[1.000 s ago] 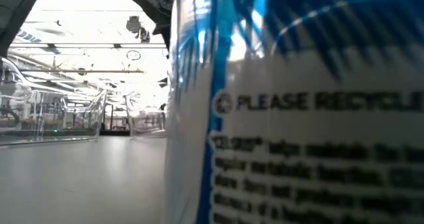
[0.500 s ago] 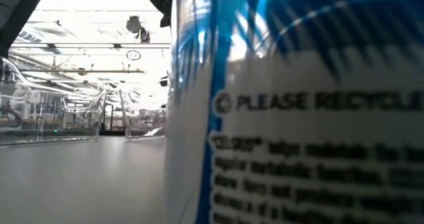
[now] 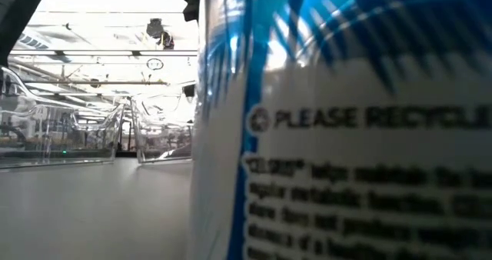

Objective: Sort soda cans
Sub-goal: Adjust the transparent bins

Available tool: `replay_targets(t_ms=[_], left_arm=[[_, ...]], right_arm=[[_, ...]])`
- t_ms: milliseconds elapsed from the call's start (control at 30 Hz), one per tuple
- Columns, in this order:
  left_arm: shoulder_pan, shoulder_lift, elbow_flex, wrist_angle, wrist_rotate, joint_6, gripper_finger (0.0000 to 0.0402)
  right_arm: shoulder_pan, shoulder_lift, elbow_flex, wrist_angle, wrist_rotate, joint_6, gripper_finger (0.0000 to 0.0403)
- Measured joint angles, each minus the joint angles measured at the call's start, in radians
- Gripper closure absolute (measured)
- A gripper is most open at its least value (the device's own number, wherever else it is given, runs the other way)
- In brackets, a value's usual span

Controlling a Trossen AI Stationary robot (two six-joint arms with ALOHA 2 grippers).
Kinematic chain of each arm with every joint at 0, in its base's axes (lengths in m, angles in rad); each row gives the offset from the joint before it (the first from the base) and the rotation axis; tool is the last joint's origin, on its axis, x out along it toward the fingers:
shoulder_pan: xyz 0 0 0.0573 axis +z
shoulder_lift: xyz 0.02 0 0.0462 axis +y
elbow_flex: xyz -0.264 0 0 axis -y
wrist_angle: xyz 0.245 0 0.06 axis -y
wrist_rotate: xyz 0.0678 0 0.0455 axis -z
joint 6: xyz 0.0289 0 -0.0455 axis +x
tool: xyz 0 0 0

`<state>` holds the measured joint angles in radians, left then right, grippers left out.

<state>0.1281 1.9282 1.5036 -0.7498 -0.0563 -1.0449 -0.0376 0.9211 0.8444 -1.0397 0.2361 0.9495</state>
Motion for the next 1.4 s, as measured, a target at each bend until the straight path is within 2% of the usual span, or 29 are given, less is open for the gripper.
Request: replay_targets(t_ms=[200,467,667,833,1033,1200,1400], left_arm=[[-0.060,-0.001,0.000,0.018,-0.034,-0.215,0.0395],[-0.169,-0.001,0.000,0.051,-0.141,-0.553,0.0395],[-0.271,0.020,0.020,0.157,-0.239,-0.723,0.0395],[-0.289,0.108,0.145,0.026,-0.251,-0.775,0.0395],[-0.276,0.216,0.319,-0.099,-0.249,-0.751,0.0395],[-0.245,0.232,0.356,-0.185,-0.240,-0.722,0.0394],[-0.213,0.232,0.357,-0.164,-0.205,-0.627,0.0384]], right_arm=[[0.000,0.000,0.000,0.002,0.000,-0.086,0.0337],[0.000,0.000,0.000,0.003,0.000,-0.219,0.0337],[0.000,0.000,0.000,0.004,-0.001,-0.257,0.0337],[0.000,0.000,0.000,0.003,-0.002,-0.263,0.0337],[0.000,0.000,0.000,-0.006,-0.003,-0.284,0.0337],[0.000,0.000,0.000,-0.012,-0.003,-0.285,0.0337],[0.000,0.000,0.000,-0.012,-0.003,-0.292,0.0337]])
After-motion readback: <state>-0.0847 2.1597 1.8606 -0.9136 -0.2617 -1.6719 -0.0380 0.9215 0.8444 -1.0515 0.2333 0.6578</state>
